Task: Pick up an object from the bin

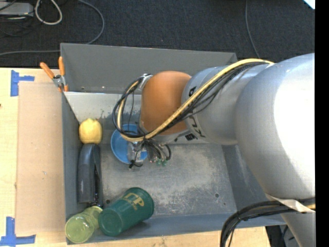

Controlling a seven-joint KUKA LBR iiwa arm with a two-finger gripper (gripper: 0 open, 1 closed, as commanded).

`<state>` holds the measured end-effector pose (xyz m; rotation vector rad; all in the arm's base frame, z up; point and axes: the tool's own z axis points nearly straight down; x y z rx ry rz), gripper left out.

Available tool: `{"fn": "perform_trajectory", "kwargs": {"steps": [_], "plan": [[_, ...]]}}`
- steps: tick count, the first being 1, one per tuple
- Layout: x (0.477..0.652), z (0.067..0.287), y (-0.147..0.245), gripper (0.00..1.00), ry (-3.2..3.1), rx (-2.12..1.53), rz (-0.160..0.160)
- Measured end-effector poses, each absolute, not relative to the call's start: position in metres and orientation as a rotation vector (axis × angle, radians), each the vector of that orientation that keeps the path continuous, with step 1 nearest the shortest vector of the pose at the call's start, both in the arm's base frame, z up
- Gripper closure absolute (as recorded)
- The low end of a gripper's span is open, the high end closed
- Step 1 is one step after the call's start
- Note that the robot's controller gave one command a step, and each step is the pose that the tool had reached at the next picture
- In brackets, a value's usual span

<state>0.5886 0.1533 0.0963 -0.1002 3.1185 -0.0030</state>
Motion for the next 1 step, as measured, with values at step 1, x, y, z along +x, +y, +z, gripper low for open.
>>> {"fn": "perform_trajectory", "kwargs": {"steps": [1], "plan": [[0.5887, 0.0962, 0.1532, 1.00, 3.119, -0.099, -0.003]]}}
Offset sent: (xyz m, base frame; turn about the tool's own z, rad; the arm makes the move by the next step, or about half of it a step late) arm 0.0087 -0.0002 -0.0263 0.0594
